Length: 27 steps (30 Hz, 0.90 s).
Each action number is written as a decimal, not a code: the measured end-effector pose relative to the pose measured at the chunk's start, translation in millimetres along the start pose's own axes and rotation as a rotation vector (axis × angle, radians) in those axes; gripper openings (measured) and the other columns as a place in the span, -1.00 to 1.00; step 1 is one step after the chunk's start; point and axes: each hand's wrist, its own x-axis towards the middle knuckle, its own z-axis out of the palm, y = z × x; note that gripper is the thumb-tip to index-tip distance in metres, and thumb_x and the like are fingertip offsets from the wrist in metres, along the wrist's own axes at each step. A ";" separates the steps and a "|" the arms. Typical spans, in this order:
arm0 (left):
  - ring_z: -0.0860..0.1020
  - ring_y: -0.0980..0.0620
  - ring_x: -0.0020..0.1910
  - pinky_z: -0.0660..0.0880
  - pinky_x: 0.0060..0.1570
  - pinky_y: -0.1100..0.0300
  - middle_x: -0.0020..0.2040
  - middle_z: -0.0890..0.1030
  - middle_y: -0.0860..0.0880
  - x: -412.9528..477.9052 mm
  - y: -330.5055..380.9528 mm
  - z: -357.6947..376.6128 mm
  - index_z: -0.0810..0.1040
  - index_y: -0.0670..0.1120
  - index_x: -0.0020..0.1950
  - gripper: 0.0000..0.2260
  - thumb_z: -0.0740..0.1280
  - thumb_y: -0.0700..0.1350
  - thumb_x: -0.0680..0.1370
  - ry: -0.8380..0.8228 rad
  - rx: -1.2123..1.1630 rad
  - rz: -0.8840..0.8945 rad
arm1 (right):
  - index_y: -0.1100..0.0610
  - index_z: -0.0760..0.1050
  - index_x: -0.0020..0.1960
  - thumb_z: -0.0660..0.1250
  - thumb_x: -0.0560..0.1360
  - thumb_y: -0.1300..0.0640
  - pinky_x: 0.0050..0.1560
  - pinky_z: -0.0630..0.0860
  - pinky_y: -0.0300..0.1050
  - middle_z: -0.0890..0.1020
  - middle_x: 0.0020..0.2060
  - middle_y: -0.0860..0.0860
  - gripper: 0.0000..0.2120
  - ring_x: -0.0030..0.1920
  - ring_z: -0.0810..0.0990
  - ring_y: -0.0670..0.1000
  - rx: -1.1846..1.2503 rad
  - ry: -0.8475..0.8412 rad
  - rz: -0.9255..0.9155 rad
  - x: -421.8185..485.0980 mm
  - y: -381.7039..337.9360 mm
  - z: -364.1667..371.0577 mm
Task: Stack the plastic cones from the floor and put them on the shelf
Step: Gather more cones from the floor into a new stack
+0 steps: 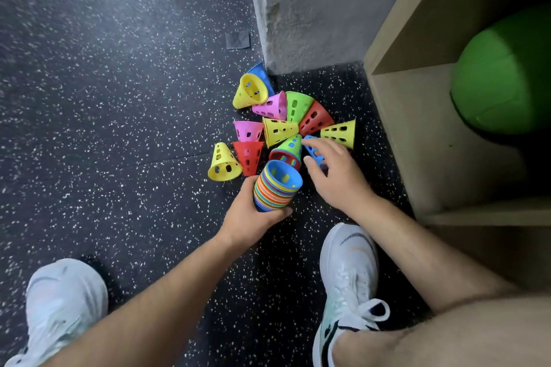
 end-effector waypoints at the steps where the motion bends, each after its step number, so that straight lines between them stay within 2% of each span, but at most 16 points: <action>1: 0.64 0.21 0.00 0.56 0.07 0.27 0.05 0.67 0.14 0.4 -1.1 -3.3 0.45 0.10 0.28 -0.39 0.67 -0.06 0.34 0.008 -0.004 -0.005 | 0.10 0.54 0.29 0.33 0.54 0.11 0.30 0.42 0.05 0.56 0.22 0.07 -0.68 0.24 0.48 0.11 -0.115 -0.053 -0.070 7.8 4.3 5.0; 5: 0.64 0.21 0.00 0.54 0.06 0.29 0.06 0.66 0.13 2.6 -5.4 -15.8 0.45 0.10 0.30 -0.38 0.67 -0.07 0.35 0.029 -0.010 -0.024 | 0.02 0.56 0.24 0.42 0.48 0.10 0.15 0.52 0.13 0.50 0.28 0.11 -0.67 0.25 0.45 0.19 -0.394 -0.251 -0.217 27.2 8.6 23.1; 9: 0.64 0.22 0.01 0.56 0.11 0.22 0.06 0.67 0.14 5.4 -10.2 -22.3 0.45 0.09 0.33 -0.35 0.67 -0.04 0.33 0.040 -0.018 -0.041 | 0.14 0.57 0.15 0.39 0.46 0.25 0.01 0.57 0.22 0.49 0.29 0.13 -0.74 0.23 0.44 0.23 -0.468 -0.304 -0.301 35.2 8.4 31.1; 11: 0.64 0.20 0.02 0.57 0.14 0.16 0.05 0.67 0.16 7.0 -12.4 -23.0 0.45 0.10 0.33 -0.34 0.68 -0.01 0.32 0.042 -0.019 -0.038 | 0.20 0.53 0.24 0.34 0.45 0.25 0.13 0.54 0.19 0.46 0.34 0.12 -0.65 0.22 0.43 0.21 -0.484 -0.305 -0.322 33.7 7.0 29.2; 14: 0.65 0.18 0.02 0.58 0.14 0.13 0.05 0.67 0.16 9.5 -13.9 -22.9 0.45 0.10 0.31 -0.34 0.67 0.02 0.31 0.037 -0.019 -0.034 | 0.29 0.44 0.33 0.28 0.38 0.31 0.36 0.40 0.08 0.39 0.39 0.15 -0.49 0.27 0.41 0.19 -0.415 -0.219 -0.265 33.0 0.8 17.7; 17: 0.65 0.17 0.02 0.58 0.14 0.13 0.06 0.67 0.13 12.8 -13.4 -21.0 0.45 0.11 0.29 -0.37 0.67 0.02 0.31 0.026 -0.023 -0.035 | 0.32 0.45 0.32 0.31 0.43 0.36 0.44 0.30 -0.05 0.41 0.35 0.19 -0.55 0.32 0.43 0.18 -0.299 -0.078 -0.222 36.6 -1.0 1.8; 20: 0.65 0.17 0.02 0.58 0.17 0.12 0.07 0.66 0.11 17.7 -12.3 -17.5 0.46 0.11 0.26 -0.39 0.68 -0.01 0.32 0.020 -0.018 -0.026 | 0.32 0.52 0.23 0.38 0.50 0.19 0.35 0.31 -0.17 0.49 0.23 0.23 -0.66 0.22 0.48 0.16 -0.196 0.077 -0.234 35.1 -1.0 -14.2; 23: 0.65 0.15 0.04 0.59 0.19 0.05 0.05 0.67 0.15 22.4 -10.5 -12.3 0.47 0.14 0.26 -0.37 0.68 0.02 0.29 0.015 -0.010 -0.010 | 0.25 0.58 0.17 0.29 0.56 0.03 0.25 0.39 -0.09 0.55 0.15 0.19 -0.67 0.12 0.52 0.18 -0.215 0.147 -0.266 32.3 -2.1 -27.5; 25: 0.65 0.16 0.02 0.59 0.19 0.04 0.04 0.67 0.17 25.4 -7.7 -8.1 0.47 0.15 0.24 -0.38 0.68 0.03 0.29 0.012 -0.002 0.000 | 0.20 0.59 0.18 0.28 0.58 -0.02 0.23 0.41 -0.06 0.57 0.14 0.14 -0.67 0.12 0.51 0.18 -0.249 0.073 -0.313 28.2 -4.8 -34.1; 27: 0.65 0.17 0.01 0.59 0.18 0.05 0.03 0.67 0.17 28.4 -3.7 -4.0 0.46 0.15 0.24 -0.39 0.67 0.03 0.30 0.010 0.007 0.015 | 0.15 0.55 0.26 0.27 0.58 -0.09 0.29 0.40 -0.07 0.57 0.19 0.06 -0.61 0.20 0.49 0.11 -0.253 -0.065 -0.309 21.8 -6.6 -38.2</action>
